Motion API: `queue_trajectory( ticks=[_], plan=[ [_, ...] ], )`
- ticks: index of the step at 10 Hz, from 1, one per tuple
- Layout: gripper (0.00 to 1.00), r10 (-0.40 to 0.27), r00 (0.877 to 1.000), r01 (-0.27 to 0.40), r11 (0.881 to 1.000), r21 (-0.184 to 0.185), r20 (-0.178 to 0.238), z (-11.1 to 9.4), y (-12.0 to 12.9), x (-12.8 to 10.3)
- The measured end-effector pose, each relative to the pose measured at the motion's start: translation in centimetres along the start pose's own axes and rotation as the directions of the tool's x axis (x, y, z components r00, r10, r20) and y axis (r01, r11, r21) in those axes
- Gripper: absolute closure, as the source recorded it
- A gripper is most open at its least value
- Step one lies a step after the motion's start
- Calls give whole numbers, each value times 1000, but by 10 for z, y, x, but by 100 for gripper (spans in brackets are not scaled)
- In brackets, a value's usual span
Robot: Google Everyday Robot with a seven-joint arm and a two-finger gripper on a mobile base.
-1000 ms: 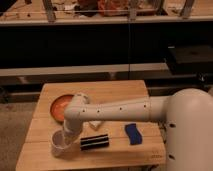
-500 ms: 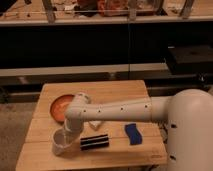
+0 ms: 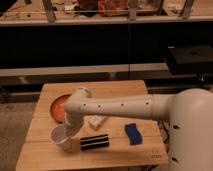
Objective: Place the ceramic cup in the ceramic bowl
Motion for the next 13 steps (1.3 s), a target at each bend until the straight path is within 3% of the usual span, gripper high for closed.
queue_trajectory(
  ticks=[4,7,9,11,13],
  plan=[
    [100,-2,1000,2,1000,1,-20,-12,-1,11],
    [100,7,999,-6,1000,5,-45,-42,0,27],
    [100,4,999,-4,1000,6,-53,-43,0,28],
    [100,32,997,-32,999,3,-73,-66,11,44],
    [100,38,996,-38,999,1,-79,-70,15,46]
  ],
)
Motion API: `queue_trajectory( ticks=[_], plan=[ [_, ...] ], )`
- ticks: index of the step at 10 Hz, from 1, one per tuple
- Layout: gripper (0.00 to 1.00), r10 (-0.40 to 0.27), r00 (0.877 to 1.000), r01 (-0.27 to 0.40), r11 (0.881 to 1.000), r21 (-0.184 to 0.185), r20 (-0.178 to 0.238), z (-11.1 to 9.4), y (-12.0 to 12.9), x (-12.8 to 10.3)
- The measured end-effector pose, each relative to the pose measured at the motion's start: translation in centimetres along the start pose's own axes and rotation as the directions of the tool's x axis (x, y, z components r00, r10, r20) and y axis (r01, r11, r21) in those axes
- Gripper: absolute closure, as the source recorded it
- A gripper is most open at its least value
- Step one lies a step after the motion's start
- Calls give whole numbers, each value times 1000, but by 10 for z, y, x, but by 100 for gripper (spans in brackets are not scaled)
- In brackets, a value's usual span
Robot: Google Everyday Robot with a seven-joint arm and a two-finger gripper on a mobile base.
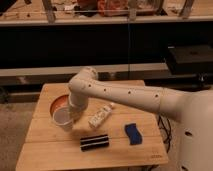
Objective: Place the ceramic cup in the ceramic bowl
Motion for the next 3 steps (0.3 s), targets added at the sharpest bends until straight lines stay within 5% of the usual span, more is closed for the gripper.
queue_trajectory(
  ticks=[3],
  plan=[
    [100,25,1000,-25,1000,-2,-2,-6,4,14]
  ],
)
